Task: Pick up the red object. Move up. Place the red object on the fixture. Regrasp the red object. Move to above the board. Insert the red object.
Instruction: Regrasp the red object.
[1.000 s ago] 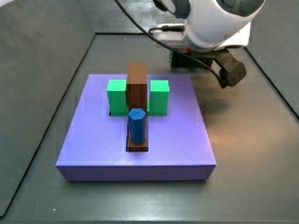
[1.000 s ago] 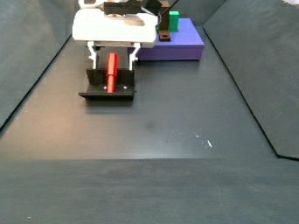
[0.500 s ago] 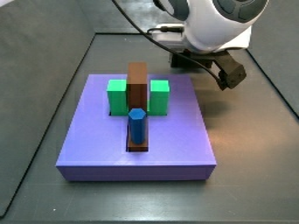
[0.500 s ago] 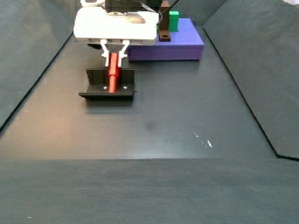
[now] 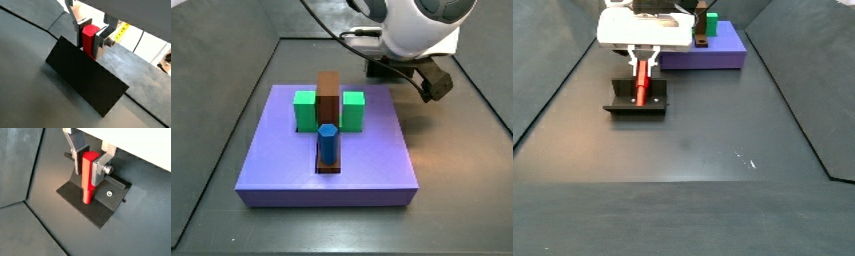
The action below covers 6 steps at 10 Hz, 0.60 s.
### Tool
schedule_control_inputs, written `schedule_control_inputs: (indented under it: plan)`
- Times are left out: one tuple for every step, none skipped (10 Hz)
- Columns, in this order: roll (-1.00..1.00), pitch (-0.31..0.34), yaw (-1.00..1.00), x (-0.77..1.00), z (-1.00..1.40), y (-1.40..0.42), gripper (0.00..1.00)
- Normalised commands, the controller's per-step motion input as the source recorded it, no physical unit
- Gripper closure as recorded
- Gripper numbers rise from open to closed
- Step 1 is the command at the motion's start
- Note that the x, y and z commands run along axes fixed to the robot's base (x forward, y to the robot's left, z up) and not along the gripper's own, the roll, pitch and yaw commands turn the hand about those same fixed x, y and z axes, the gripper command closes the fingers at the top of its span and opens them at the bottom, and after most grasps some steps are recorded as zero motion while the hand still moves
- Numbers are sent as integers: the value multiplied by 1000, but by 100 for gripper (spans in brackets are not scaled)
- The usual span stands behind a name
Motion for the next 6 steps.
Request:
schedule_control_inputs:
  plan:
    - [0, 0, 0, 0, 0, 0, 100]
    - [0, 0, 0, 0, 0, 0, 100]
    - [0, 0, 0, 0, 0, 0, 100]
    - [0, 0, 0, 0, 0, 0, 100]
    - [0, 0, 0, 0, 0, 0, 100]
    - [0, 0, 0, 0, 0, 0, 100]
